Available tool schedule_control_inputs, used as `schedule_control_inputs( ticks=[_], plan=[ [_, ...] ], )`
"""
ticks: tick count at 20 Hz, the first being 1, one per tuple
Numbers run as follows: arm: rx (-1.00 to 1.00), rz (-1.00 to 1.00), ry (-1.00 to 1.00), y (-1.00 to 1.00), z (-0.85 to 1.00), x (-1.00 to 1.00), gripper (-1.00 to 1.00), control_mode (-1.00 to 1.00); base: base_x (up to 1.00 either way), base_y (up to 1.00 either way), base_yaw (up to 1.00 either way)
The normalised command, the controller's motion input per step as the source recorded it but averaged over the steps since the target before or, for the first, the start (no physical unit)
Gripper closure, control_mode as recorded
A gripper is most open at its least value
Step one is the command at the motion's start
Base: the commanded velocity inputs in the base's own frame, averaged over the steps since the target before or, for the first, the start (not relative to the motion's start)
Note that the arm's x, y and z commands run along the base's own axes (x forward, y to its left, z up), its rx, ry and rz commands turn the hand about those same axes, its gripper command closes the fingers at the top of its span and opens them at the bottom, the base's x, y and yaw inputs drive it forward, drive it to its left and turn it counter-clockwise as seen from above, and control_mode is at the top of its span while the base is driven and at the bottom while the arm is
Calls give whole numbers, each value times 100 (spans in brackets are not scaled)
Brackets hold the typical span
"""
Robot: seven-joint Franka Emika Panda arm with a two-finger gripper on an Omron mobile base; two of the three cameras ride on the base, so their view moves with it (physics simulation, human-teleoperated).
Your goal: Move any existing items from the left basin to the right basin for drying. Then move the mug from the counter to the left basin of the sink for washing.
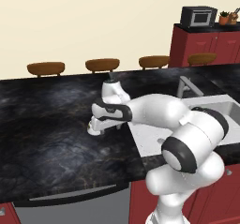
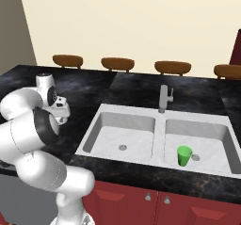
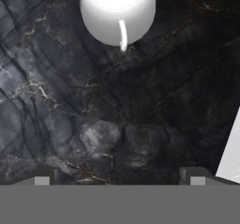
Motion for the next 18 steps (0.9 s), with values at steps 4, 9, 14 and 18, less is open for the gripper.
schedule_control_inputs(
  ticks=[4,9,14,18],
  plan=[
    [0,0,0,9,-18,26,-100,-100,0,0,0],
    [0,0,0,5,-14,23,-100,-100,0,0,0],
    [0,0,0,5,-14,23,-100,-100,0,0,0],
    [0,0,0,7,-17,20,-100,-100,0,0,0]
  ],
)
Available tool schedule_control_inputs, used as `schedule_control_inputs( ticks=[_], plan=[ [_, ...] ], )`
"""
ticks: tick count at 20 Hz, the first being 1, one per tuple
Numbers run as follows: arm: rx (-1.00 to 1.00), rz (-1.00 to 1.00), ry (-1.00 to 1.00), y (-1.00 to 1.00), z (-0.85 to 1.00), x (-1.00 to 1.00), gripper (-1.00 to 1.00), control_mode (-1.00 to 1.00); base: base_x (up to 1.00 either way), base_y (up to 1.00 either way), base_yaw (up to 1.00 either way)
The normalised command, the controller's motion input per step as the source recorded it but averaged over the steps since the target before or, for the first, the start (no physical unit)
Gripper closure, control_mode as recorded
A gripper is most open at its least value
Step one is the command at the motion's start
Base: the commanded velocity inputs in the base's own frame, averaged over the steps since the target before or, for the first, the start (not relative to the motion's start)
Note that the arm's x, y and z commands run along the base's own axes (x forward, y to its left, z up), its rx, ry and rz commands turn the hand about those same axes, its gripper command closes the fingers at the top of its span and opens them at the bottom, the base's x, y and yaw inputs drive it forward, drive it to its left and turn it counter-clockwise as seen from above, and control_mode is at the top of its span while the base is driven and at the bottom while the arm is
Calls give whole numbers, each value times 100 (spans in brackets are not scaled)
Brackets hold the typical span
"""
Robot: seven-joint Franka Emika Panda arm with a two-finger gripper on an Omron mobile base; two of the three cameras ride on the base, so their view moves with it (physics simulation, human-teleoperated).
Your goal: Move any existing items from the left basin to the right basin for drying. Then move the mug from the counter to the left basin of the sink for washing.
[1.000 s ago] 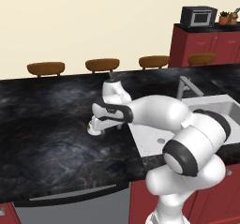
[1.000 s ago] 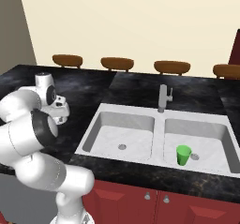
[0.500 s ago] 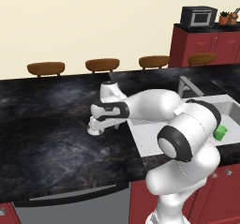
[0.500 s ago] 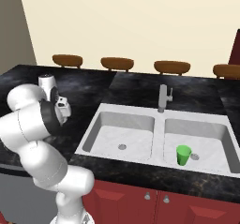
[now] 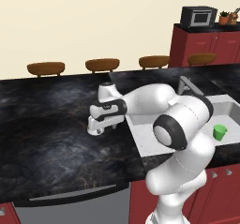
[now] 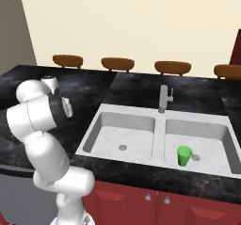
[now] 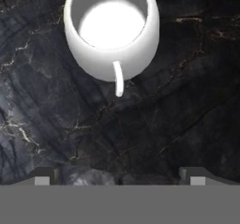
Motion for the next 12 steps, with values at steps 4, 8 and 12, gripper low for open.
schedule_control_inputs(
  ticks=[4,8,12],
  plan=[
    [0,0,0,10,-16,16,-100,-100,0,0,0],
    [0,0,0,5,-15,16,-100,-100,0,0,0],
    [0,0,0,4,-16,15,-100,-100,0,0,0]
  ],
)
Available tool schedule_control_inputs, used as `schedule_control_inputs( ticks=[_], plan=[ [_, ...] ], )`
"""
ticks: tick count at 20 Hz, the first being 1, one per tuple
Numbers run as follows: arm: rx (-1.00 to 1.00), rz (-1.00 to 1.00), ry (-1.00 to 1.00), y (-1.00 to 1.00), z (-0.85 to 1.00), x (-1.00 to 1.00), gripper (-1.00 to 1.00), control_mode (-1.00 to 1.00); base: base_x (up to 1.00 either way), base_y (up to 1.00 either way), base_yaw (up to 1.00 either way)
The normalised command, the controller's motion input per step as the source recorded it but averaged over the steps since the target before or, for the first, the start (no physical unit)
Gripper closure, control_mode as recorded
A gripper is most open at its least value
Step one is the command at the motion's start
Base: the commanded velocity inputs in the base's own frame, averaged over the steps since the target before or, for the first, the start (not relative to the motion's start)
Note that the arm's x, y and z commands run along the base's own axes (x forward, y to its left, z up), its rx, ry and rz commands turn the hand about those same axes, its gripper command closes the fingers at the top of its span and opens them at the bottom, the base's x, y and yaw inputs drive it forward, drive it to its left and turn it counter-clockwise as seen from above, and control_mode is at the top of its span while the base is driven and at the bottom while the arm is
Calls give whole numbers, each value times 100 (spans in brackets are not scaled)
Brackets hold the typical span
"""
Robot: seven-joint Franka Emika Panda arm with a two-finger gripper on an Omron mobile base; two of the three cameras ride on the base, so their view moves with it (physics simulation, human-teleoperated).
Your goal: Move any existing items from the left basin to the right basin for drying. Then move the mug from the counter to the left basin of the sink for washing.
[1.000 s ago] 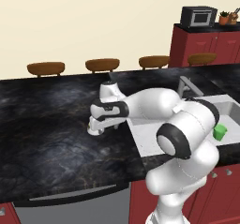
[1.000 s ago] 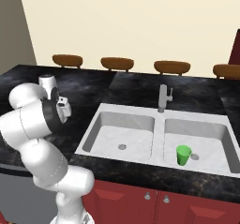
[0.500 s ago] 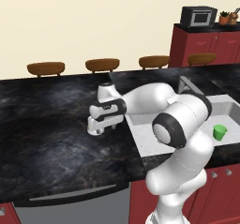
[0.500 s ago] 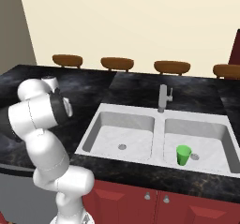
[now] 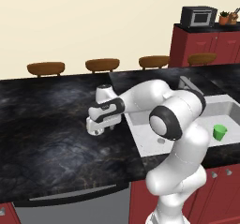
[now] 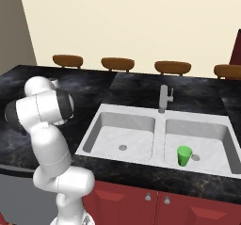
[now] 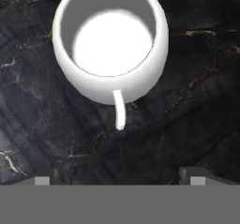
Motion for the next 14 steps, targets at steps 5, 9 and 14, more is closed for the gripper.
schedule_control_inputs(
  ticks=[5,9,14],
  plan=[
    [0,0,0,4,-18,13,-100,-100,0,0,0],
    [0,0,0,6,-17,14,-100,-100,0,0,0],
    [0,0,0,2,-12,13,-100,-100,0,0,0]
  ],
)
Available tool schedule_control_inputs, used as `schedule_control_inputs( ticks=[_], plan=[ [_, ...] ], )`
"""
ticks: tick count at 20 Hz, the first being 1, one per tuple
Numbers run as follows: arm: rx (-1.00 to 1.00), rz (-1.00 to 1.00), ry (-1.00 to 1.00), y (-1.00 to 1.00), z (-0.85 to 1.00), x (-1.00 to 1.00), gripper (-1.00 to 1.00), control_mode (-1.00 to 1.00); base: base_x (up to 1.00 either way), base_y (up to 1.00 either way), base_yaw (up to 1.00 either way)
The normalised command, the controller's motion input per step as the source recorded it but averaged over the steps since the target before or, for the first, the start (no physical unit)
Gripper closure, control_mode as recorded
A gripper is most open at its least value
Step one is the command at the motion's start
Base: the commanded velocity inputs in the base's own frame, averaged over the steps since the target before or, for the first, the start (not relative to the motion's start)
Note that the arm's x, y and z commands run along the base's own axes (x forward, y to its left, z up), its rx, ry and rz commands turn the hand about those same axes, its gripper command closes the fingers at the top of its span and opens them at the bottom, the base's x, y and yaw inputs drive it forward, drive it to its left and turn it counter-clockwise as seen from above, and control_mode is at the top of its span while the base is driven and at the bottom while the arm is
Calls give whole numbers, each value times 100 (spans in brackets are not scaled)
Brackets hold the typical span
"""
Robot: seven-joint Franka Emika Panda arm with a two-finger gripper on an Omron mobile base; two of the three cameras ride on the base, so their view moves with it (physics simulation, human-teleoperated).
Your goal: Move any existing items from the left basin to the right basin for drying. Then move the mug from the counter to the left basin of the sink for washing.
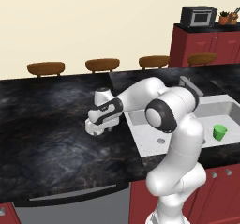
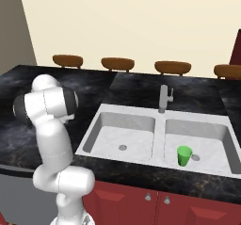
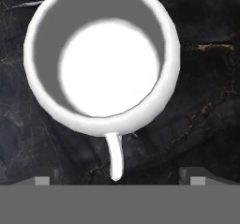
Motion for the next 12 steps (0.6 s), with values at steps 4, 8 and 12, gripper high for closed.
schedule_control_inputs(
  ticks=[4,8,12],
  plan=[
    [0,0,0,2,-10,15,-100,-100,0,0,0],
    [0,0,0,5,-10,15,-100,-100,0,0,0],
    [0,0,0,7,-6,14,-100,-100,0,0,0]
  ],
)
